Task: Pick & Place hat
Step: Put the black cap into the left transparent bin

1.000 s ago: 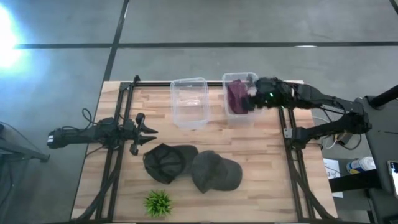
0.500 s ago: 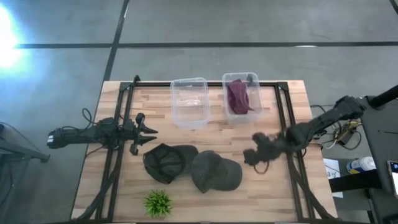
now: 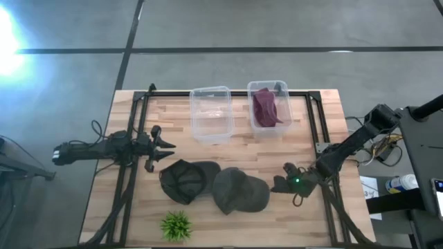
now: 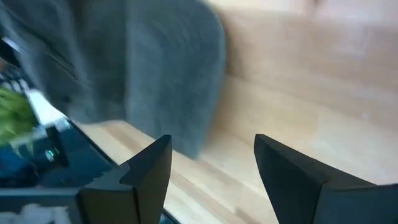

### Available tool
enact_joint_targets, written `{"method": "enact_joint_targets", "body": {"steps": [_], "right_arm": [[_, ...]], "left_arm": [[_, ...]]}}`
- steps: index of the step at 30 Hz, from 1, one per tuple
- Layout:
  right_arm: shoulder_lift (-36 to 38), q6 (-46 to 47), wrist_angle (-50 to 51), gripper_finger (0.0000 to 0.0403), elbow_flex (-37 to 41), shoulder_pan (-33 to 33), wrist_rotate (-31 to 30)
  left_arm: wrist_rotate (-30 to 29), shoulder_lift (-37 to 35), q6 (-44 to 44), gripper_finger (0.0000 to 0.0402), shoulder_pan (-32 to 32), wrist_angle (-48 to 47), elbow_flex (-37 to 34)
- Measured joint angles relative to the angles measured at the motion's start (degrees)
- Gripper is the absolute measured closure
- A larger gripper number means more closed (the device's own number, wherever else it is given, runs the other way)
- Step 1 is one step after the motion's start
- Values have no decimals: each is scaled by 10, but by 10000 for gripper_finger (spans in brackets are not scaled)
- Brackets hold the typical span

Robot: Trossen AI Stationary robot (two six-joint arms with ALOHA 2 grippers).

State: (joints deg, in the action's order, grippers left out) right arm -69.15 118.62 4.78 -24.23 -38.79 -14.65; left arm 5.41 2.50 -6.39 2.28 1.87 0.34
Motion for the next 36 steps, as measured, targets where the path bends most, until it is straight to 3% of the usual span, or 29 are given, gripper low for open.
{"method": "enact_joint_targets", "body": {"steps": [8,16,20,23,32,36], "right_arm": [[-106,-5,-133,179,4,0,7],[-224,-26,-315,179,4,3,-147],[-251,-55,-367,184,-11,20,-162],[-253,-98,-365,214,-23,23,-164],[-259,-131,-369,378,-39,55,-180],[-242,-204,-408,388,-42,73,-181]], "left_arm": [[0,0,0,291,0,0,0],[-1,0,0,291,0,0,0],[-1,0,0,291,0,0,0],[-2,0,0,291,0,0,0],[-6,5,0,291,0,1,0],[-6,5,0,291,0,1,0]]}}
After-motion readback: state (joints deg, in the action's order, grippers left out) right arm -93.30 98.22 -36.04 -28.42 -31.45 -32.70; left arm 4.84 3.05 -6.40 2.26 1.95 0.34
